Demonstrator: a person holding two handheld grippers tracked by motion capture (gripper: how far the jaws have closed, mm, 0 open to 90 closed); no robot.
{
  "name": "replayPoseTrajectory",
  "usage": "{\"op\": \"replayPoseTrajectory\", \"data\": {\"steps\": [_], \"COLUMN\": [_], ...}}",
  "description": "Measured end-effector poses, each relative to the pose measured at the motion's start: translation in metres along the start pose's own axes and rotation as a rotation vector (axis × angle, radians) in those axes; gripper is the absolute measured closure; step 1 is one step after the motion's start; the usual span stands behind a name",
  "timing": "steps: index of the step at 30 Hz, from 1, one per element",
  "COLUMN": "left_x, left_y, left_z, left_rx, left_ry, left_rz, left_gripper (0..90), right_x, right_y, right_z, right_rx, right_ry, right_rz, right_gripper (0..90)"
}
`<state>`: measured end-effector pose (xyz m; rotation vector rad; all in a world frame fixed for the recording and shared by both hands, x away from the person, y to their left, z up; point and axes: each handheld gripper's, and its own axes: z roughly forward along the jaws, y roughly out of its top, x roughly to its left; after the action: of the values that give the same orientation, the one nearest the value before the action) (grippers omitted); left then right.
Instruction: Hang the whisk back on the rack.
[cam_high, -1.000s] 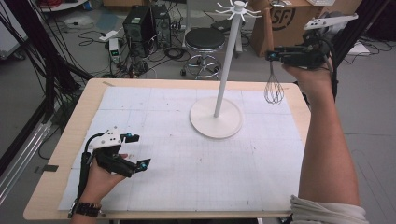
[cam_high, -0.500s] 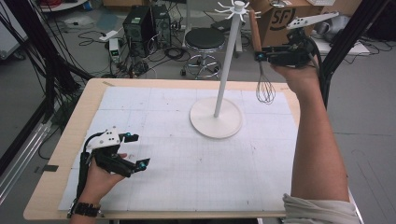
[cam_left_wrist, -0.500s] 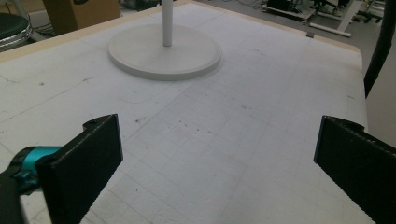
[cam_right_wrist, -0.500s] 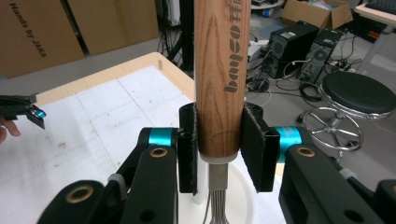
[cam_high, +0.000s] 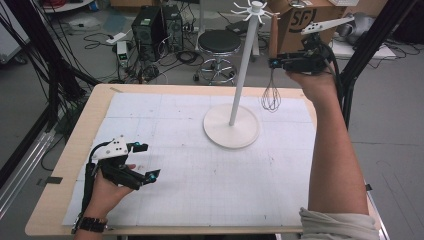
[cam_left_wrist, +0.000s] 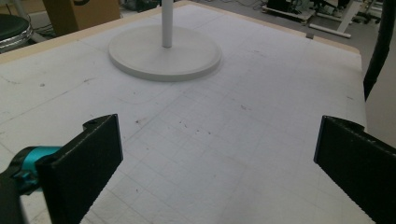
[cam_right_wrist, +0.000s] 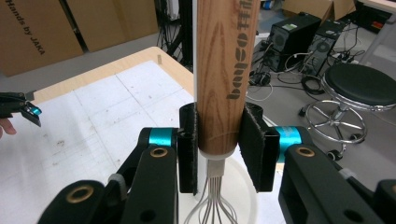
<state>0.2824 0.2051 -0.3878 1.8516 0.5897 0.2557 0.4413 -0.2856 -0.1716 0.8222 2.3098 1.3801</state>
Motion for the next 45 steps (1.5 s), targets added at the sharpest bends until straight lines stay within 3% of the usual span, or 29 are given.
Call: {"op": "replayPoseTrajectory", "data": {"steps": [11, 17, 20, 24, 28, 31, 33, 35, 37, 45], "left_x": [0.0, 0.0, 0.0, 0.0, 0.0, -0.001, -0.001, -0.001, -0.001, -0.002], "left_y": [0.0, 0.0, 0.0, 0.0, 0.0, 0.001, 0.001, 0.0, 0.0, 0.001], "left_z": [0.0, -0.001, 0.0, -0.001, -0.001, -0.001, 0.0, 0.001, 0.001, 0.001], "left_rx": [-0.004, -0.002, -0.001, -0.002, -0.002, -0.003, 0.001, 0.001, 0.003, 0.004], "left_ry": [0.003, 0.002, 0.002, -0.001, -0.002, -0.003, -0.003, -0.003, -0.006, -0.006], "left_rz": [0.0, -0.002, -0.001, 0.001, 0.002, -0.001, 0.003, 0.001, 0.001, 0.006], "left_gripper": [1.7, 1.7, 1.7, 1.7, 1.7, 1.7, 1.7, 1.7, 1.7, 1.7], "right_x": [0.001, 0.002, 0.001, 0.003, 0.006, 0.006, 0.006, 0.007, 0.008, 0.022], "right_y": [0.002, -0.001, -0.006, -0.014, -0.021, -0.027, -0.031, -0.035, -0.038, -0.049], "right_z": [0.009, 0.008, 0.006, 0.0, -0.005, -0.009, -0.012, -0.014, -0.017, -0.022], "right_rx": [-0.008, -0.03, -0.041, -0.08, -0.095, -0.111, -0.121, -0.119, -0.129, -0.129], "right_ry": [-0.005, -0.046, -0.039, -0.016, -0.012, 0.031, 0.091, 0.08, 0.108, 0.067], "right_rz": [-0.01, -0.003, 0.014, 0.003, 0.023, 0.056, 0.07, 0.055, 0.057, 0.017], "right_gripper": [68.5, 47.0, 39.3, 35.7, 30.0, 30.7, 36.3, 36.0, 34.1, 19.5]}}
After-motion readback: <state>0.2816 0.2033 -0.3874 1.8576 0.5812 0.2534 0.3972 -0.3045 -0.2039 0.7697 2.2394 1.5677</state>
